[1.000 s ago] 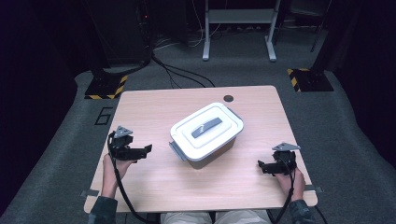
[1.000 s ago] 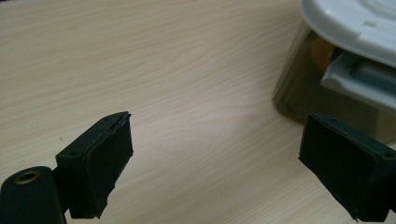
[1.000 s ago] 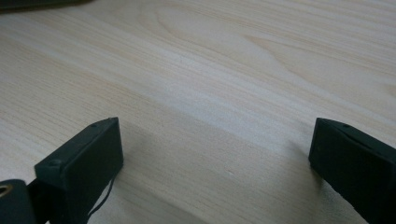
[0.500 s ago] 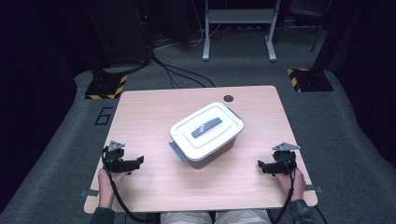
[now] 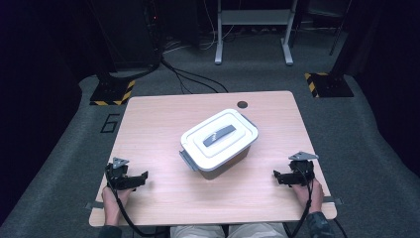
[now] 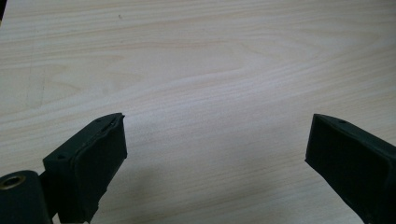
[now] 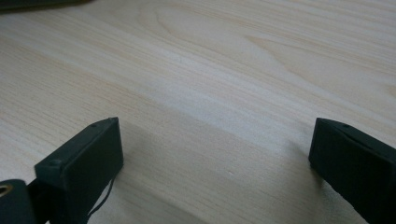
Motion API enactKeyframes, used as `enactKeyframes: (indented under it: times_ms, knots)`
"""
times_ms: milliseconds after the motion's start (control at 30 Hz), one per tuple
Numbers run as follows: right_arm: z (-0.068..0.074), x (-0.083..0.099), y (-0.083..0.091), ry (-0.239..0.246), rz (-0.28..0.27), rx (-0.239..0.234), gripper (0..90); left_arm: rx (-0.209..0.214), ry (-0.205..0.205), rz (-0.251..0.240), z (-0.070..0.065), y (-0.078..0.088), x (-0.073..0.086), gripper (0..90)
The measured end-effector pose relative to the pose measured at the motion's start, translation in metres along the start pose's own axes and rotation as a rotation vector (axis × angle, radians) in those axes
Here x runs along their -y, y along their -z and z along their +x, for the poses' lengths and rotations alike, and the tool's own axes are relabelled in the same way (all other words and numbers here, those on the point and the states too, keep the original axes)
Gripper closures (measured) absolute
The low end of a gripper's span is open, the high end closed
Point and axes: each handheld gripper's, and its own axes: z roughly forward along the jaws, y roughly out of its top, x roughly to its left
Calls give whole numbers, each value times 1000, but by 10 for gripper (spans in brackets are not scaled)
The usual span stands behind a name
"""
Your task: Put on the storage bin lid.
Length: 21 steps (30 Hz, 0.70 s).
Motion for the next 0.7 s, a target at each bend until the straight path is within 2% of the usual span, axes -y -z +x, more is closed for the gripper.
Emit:
enactKeyframes:
  times_ms: [200, 267, 300, 433, 700]
  knots:
    - [0, 0, 0, 0, 0, 0, 20, -22, 1, -1, 3, -7, 8, 40]
    - [0, 0, 0, 0, 0, 0, 20, -25, 14, -1, 4, -11, 11, 37]
    - [0, 0, 0, 0, 0, 0, 20, -39, 6, -2, 5, -12, 13, 33]
    - [0, 0, 0, 1, -1, 0, 20, -54, -11, 10, 3, -12, 12, 30]
    - [0, 0, 0, 0, -1, 0, 20, -61, -3, 9, 2, -13, 12, 28]
